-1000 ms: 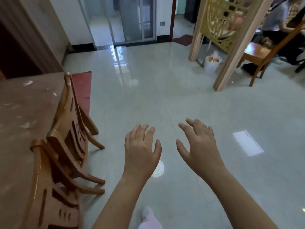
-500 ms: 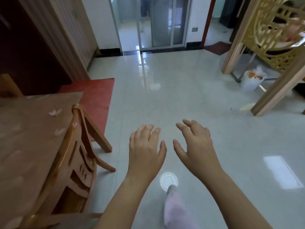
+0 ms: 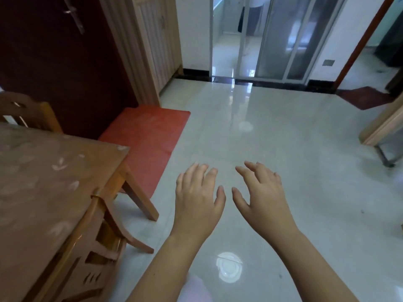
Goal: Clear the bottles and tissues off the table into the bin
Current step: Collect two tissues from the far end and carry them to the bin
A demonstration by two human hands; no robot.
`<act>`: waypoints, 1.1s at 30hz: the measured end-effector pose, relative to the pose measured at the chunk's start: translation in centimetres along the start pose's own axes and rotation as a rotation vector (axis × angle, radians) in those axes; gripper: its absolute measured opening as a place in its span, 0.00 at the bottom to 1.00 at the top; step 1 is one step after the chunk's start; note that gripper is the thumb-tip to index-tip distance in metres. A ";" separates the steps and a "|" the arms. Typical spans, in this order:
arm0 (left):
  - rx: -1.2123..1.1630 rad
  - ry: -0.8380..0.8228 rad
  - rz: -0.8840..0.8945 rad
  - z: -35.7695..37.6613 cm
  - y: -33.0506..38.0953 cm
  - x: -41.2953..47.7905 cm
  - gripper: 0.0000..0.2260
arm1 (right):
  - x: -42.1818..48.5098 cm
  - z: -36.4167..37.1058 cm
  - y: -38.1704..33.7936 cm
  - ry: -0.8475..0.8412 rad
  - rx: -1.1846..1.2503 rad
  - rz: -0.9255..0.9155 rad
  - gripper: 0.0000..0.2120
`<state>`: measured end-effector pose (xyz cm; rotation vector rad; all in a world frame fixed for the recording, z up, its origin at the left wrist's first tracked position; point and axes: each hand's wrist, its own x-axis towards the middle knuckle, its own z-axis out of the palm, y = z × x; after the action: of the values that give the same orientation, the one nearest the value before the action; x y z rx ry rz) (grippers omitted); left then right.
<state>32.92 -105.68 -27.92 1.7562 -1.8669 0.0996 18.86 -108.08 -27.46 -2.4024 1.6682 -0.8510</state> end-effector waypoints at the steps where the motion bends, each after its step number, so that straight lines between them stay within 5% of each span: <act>1: 0.005 0.004 -0.019 0.6 -0.7 1.3 0.18 | 1.5 0.8 0.4 -0.011 0.001 -0.018 0.21; 16: 0.048 0.156 -0.183 7.3 -17.5 25.2 0.18 | 30.8 14.3 -1.4 -0.101 0.054 -0.196 0.21; 33: 0.265 0.312 -0.436 10.4 -37.9 40.9 0.16 | 56.1 31.8 -9.1 -0.271 0.227 -0.499 0.20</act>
<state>65.77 -151.82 -30.51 2.1454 -1.2655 0.4420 55.86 -161.59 -28.94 -2.6539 0.8416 -0.6767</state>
